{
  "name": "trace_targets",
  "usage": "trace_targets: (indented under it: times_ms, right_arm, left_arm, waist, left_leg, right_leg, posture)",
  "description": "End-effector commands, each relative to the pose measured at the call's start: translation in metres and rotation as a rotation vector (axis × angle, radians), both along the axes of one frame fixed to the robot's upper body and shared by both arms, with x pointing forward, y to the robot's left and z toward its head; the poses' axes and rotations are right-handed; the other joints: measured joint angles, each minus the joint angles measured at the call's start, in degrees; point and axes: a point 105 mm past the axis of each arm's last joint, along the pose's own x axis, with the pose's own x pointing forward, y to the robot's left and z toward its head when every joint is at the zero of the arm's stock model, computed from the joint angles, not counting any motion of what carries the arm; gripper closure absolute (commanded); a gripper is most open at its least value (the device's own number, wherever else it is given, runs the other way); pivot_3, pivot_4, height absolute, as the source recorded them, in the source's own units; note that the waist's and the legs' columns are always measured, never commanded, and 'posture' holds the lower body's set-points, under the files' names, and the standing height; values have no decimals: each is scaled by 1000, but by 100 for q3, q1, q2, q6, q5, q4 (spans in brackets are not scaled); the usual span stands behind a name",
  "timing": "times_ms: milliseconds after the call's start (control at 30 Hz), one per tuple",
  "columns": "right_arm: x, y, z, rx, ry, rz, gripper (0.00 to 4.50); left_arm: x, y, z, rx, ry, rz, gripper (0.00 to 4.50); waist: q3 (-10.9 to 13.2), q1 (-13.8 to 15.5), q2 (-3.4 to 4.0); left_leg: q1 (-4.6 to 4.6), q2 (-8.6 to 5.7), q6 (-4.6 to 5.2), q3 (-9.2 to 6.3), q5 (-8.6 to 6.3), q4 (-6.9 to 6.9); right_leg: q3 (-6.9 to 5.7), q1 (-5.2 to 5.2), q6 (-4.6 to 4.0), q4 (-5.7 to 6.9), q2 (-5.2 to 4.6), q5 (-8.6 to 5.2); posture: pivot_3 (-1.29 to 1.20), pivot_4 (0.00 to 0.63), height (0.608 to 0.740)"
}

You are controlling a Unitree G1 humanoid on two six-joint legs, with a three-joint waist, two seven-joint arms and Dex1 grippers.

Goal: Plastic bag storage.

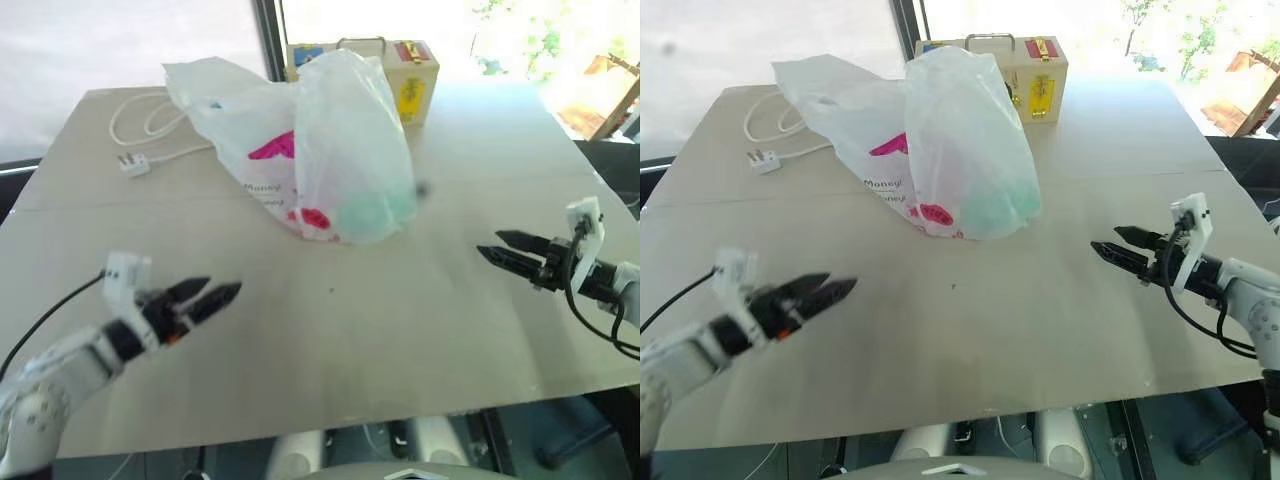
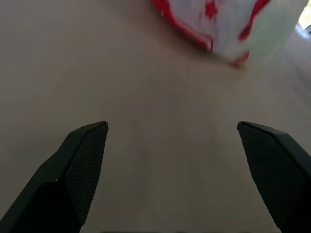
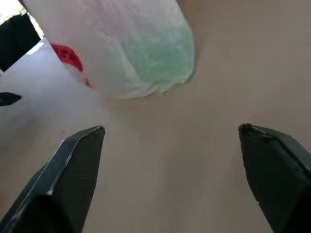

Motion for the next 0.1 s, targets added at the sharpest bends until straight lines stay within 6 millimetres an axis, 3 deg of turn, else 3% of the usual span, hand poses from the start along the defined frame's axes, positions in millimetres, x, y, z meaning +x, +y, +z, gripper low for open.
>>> trace_targets:
  times_ms: [33, 100]
  right_arm:
    - [-2, -11, -11, -142, -95, 48, 49]
    - [3, -15, -14, -118, -98, 45, 49]
  left_arm:
    - [3, 7, 12, 53, -145, 38, 0]
    - [6, 8, 16, 30, -200, 73, 0]
  waist:
    - [-1, 40, 10]
    - [0, 48, 10]
  left_leg:
    - [27, 5, -22, 2, -14, 0]
    - [24, 16, -24, 18, -16, -6]
  right_leg:
    - [-12, 31, 0, -3, -11, -2]
    - [-42, 33, 3, -4, -38, -3]
  posture:
    - [0, 150, 740]
    - [0, 150, 740]
